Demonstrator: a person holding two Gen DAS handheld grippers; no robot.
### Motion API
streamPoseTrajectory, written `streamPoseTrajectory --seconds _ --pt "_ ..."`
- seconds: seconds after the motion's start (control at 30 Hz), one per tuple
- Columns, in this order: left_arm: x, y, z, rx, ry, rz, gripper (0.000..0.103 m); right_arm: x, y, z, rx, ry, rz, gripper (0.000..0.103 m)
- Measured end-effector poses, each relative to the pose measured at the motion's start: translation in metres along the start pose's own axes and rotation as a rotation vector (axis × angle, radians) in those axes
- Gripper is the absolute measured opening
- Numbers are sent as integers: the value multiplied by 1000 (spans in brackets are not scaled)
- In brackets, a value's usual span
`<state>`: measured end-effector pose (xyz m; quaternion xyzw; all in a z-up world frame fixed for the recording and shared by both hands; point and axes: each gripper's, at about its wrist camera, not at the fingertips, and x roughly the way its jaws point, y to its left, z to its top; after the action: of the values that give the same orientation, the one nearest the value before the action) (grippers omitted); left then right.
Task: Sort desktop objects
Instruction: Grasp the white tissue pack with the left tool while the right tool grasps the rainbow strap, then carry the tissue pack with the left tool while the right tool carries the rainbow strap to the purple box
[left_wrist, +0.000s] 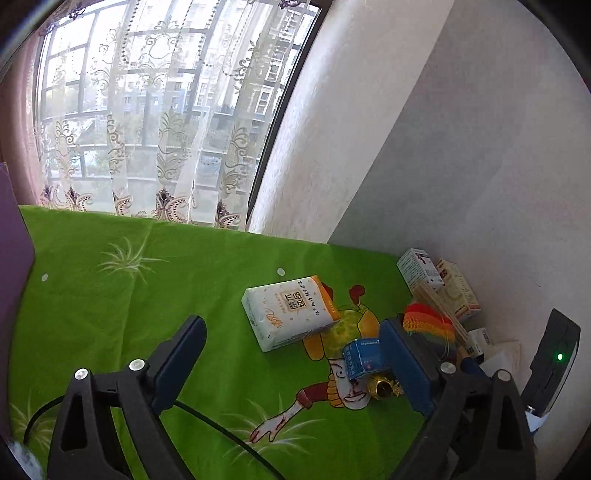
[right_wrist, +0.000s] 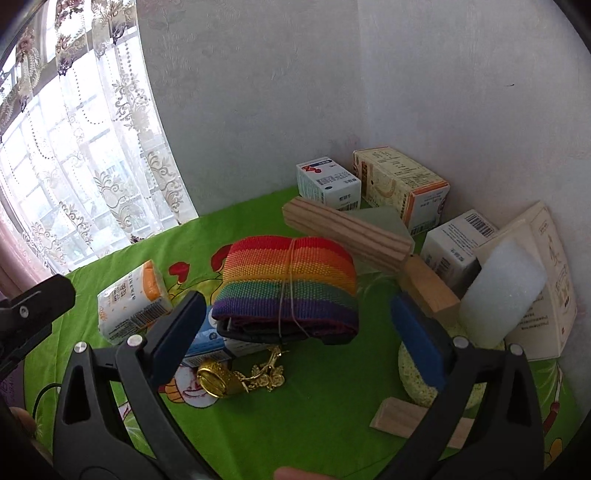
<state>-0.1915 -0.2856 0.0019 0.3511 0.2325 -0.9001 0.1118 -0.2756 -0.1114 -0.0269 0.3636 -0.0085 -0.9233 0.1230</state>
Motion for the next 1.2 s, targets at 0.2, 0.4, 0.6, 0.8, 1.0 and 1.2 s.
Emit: streamPoseTrajectory --seconds 0.2,0.4,0.6,0.8,1.0,1.2 --pt "38 -6 11 -74 63 93 98 12 -5 1 30 31 22 100" --pt "71 -11 17 -127 129 201 98 14 -6 0 35 43 24 99" --pt "93 -19 11 -98 173 333 98 22 -13 1 71 71 27 82" --pt "88 -20 10 -43 162 337 77 21 -13 0 76 67 41 81" --pt "70 -15 5 -17 135 308 75 14 -12 -2 57 45 36 81" --pt "18 -11 -2 30 41 276 75 -14 -8 -5 40 13 61 81"
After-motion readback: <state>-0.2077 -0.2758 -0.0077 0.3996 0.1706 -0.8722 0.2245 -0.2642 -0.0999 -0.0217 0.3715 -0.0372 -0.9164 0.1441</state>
